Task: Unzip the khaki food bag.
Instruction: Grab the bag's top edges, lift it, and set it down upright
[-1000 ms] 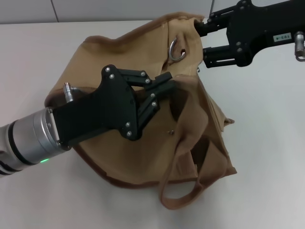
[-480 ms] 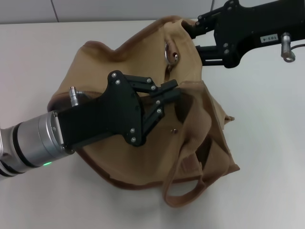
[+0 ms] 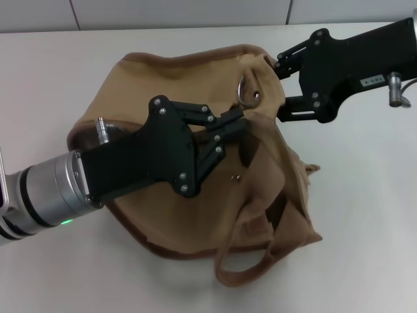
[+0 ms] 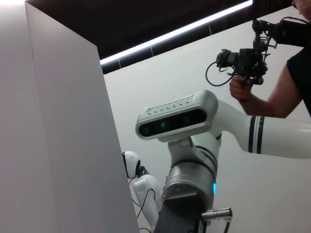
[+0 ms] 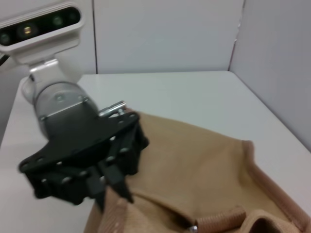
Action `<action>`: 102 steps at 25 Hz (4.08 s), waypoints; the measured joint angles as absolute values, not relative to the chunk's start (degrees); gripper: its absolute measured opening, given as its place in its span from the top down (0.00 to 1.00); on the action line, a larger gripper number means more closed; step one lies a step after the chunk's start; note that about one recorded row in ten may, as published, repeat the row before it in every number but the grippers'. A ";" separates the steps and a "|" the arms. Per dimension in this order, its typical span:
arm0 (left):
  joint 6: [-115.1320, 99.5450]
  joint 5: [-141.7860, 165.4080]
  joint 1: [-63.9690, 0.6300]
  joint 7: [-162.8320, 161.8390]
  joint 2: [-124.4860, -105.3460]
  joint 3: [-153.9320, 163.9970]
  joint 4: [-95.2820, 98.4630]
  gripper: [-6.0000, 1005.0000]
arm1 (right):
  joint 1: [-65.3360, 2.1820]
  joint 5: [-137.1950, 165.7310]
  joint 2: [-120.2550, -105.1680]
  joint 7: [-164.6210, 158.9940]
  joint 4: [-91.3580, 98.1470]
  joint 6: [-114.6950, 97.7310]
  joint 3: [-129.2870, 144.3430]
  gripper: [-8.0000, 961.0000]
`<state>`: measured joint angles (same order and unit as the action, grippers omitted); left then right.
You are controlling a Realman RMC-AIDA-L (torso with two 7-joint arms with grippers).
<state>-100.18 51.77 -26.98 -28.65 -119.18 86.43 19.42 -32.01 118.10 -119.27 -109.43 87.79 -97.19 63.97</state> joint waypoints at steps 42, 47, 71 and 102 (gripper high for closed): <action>-98.29 44.38 -26.78 -28.94 -119.18 86.60 17.22 0.96 | -19.08 110.00 -119.31 -105.80 93.62 -99.64 57.15 0.57; -98.11 44.20 -27.02 -28.74 -119.18 87.83 17.22 0.96 | -19.40 107.99 -119.32 -102.70 86.73 -96.67 56.64 0.57; -97.65 44.45 -27.12 -28.82 -119.18 87.89 17.23 0.96 | -25.06 107.65 -118.60 -98.90 77.69 -98.89 56.95 0.65; -97.57 44.46 -27.39 -28.91 -119.18 87.89 17.23 0.96 | -25.79 109.27 -118.92 -97.46 74.93 -98.82 56.59 0.79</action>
